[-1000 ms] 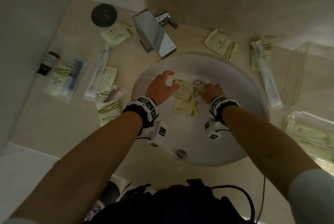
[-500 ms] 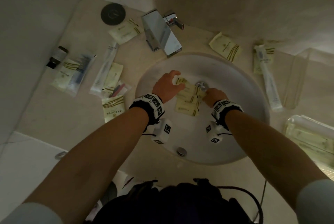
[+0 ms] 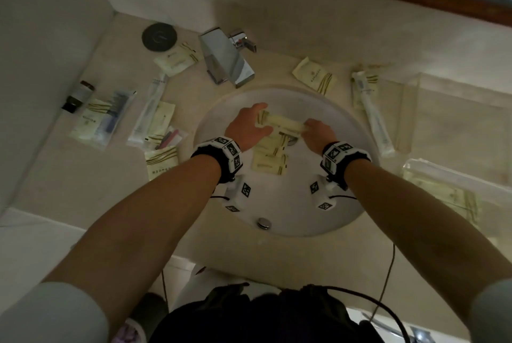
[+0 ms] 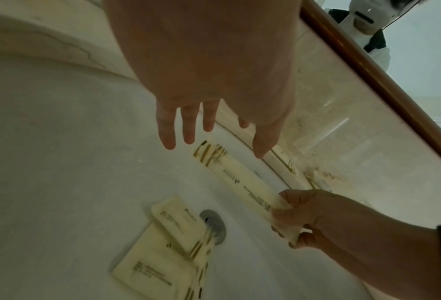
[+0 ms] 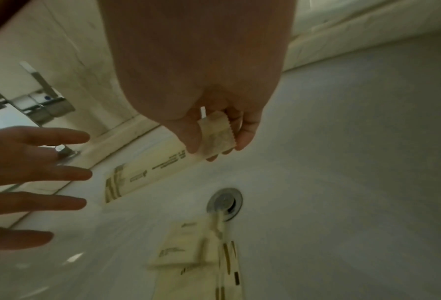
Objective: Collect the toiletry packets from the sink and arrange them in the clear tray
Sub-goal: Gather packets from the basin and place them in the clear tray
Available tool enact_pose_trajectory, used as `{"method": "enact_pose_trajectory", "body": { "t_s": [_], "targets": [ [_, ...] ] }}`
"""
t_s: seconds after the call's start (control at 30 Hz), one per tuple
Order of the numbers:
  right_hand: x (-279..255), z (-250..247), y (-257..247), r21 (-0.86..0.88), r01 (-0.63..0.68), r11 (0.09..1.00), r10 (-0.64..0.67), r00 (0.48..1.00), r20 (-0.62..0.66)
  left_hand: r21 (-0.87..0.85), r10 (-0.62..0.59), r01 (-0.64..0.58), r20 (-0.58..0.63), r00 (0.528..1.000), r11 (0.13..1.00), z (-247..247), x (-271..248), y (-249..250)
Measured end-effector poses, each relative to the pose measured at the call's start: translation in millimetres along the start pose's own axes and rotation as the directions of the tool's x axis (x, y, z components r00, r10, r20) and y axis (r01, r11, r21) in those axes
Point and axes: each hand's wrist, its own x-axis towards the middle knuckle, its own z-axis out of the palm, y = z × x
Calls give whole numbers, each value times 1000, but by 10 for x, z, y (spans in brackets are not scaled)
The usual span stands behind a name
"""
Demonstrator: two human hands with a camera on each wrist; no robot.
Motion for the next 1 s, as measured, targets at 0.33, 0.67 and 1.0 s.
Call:
{"method": "enact_pose_trajectory", "body": {
  "t_s": [0.33, 0.67, 1.0],
  "targets": [
    [-255, -82, 68, -7, 148, 989, -147, 983, 106, 373, -29, 3, 64, 998, 928, 88, 30, 29],
    [-140, 104, -16, 96, 66, 993, -74, 994, 82, 394, -95, 28, 153, 984, 919, 33, 97, -143],
    [175, 404, -106, 35, 24, 999, -32, 972, 233, 363, -164, 144, 24, 986, 920, -100, 223, -311]
  ]
}}
